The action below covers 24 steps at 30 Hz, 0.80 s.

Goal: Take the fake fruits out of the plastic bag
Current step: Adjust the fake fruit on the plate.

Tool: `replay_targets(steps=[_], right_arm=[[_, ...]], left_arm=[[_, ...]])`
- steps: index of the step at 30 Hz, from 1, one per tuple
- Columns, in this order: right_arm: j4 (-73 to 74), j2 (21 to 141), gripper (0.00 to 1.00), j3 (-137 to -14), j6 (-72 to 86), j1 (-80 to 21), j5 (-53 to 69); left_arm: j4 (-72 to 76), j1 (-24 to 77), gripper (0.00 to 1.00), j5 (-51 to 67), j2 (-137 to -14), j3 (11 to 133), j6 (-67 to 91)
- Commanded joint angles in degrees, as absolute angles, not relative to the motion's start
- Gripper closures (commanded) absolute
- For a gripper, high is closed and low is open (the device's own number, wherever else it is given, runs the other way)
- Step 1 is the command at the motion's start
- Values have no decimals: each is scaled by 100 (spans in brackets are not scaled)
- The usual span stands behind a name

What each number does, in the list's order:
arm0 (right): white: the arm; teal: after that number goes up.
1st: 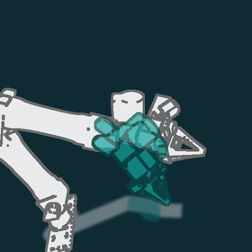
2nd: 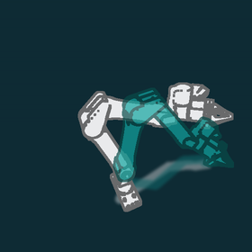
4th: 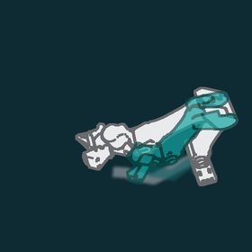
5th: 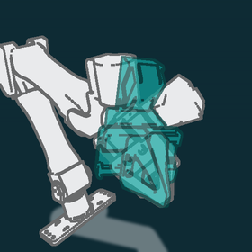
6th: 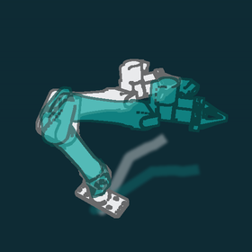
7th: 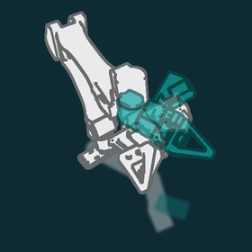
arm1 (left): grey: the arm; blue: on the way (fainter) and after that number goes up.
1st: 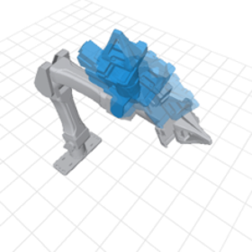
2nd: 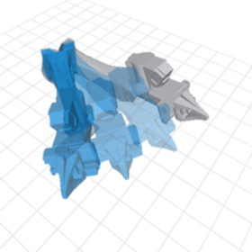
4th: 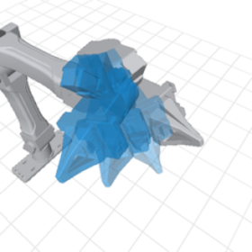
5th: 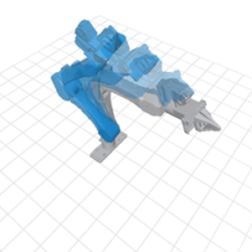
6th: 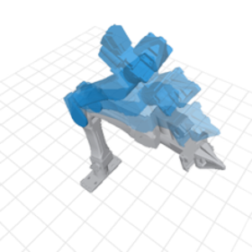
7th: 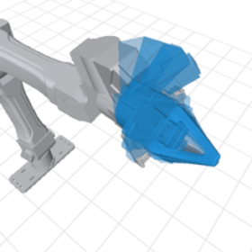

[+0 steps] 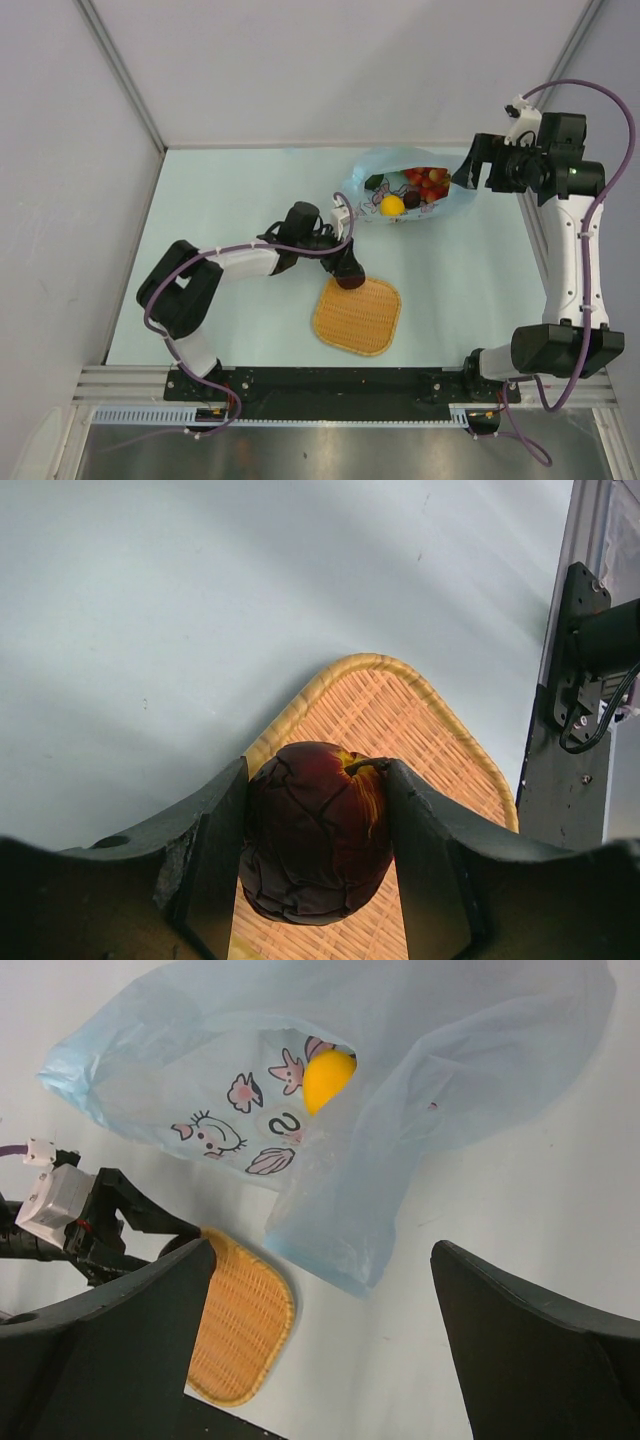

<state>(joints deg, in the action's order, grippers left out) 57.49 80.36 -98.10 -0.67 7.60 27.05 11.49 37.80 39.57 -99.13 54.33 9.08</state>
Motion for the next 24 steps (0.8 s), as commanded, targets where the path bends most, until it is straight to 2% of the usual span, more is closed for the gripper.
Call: replay_targets(steps=[1,5,19,24], right_arm=[[5485,8173,4,-10054,-158,642,2566],[5300,8384,4,-10317,-132,510,2566],[5308,8701,3,-10863,-465,-104,2356],[5344,8754,3,-11074,-685,-439,2320]], left_arm=[[1231,3797,59,4095,-9852,5414,932],[1090,3832,49,4087,-9879,5335,782],[827,3832,30,4113,-10134,5448,457],[423,3797,9,4341,-9932,5791,221]])
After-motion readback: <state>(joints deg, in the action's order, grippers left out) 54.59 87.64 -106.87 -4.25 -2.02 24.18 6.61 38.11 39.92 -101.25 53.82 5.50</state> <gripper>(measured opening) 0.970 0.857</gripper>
